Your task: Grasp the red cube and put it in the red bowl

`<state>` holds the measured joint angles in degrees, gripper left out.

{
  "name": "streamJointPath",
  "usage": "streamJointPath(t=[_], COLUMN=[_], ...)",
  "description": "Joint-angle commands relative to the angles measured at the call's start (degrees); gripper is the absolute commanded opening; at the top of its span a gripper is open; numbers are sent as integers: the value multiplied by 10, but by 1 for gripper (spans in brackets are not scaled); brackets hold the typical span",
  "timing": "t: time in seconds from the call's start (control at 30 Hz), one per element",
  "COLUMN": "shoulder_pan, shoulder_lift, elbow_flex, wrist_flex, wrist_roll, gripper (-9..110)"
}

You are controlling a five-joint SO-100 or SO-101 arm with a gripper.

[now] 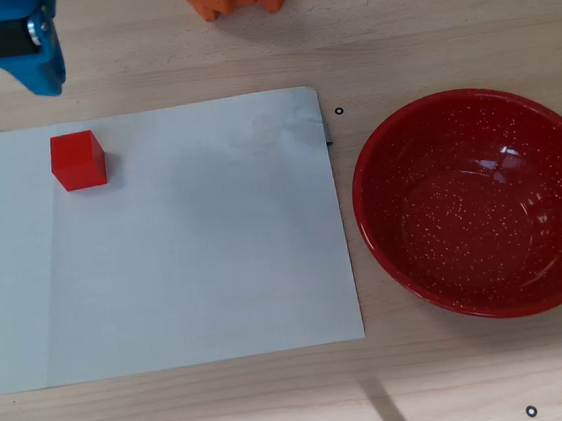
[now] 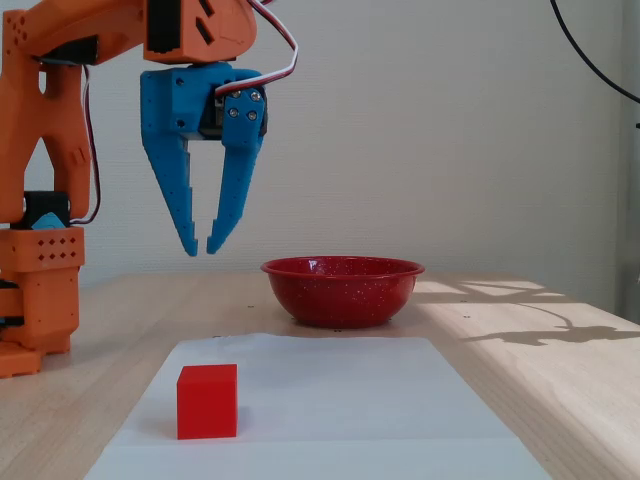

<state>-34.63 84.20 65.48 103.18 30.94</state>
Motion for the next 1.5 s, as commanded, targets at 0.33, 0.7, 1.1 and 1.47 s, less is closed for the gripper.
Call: streamJointPath(t=[0.33, 0.7, 1.1, 1.47], shoulder_pan=[-54, -68, -73, -85], shoulder_lift=[-25, -38, -34, -43], elbow_flex=[-41, 41, 115, 163], wrist_flex=[72, 10, -112, -190], wrist_roll=[93, 132, 149, 172], gripper=[25, 48, 61, 63])
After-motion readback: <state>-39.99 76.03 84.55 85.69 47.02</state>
